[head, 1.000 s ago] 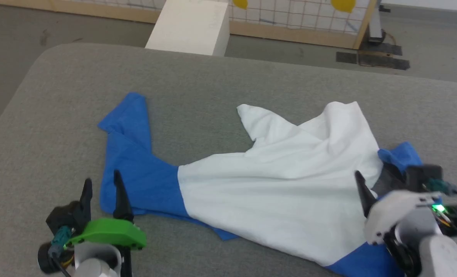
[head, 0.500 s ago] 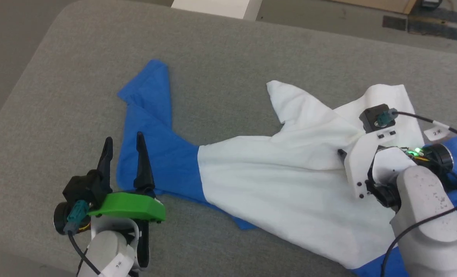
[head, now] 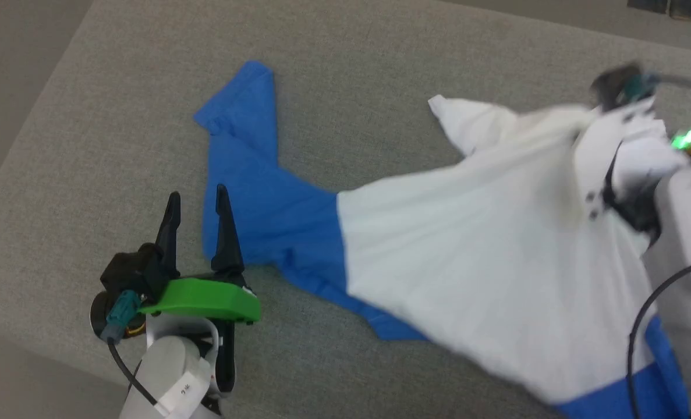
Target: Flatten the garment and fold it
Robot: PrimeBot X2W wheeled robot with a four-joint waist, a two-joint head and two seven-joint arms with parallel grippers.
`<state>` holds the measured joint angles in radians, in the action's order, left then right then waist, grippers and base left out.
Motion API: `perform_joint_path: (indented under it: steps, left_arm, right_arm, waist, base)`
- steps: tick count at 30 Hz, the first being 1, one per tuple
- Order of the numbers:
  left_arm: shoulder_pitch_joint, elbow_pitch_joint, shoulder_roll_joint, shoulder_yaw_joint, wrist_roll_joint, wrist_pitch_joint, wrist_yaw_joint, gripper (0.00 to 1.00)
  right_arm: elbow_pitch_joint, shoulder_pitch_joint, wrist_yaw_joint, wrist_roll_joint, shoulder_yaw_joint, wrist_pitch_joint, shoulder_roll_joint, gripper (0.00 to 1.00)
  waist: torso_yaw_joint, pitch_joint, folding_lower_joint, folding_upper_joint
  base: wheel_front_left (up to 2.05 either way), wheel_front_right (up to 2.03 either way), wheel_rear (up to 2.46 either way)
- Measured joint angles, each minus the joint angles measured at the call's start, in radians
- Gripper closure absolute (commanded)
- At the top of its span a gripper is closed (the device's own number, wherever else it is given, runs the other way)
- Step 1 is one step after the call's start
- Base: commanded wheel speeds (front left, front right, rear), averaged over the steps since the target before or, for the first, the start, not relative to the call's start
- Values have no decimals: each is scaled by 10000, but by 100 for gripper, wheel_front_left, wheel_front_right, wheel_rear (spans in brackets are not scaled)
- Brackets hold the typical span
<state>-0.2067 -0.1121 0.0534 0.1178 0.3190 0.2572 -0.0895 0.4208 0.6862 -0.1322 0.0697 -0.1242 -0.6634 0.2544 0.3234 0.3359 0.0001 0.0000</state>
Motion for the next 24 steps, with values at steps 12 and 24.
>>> perform_joint_path:
  steps: [12,24]
  left_arm:
    - [-463,130,-8,416,382,0,-121,0]
    - [-117,-155,-10,107,159,0,-155,0]
  right_arm:
    - [1546,2946,0,-1649,1390,2171,-82,100]
    - [1354,1289,0,-387,1542,4690,-704,0]
  waist:
    - [445,706,1,0]
    - [319,187,1,0]
  base:
    - [0,0,0]
    - [0,0,0]
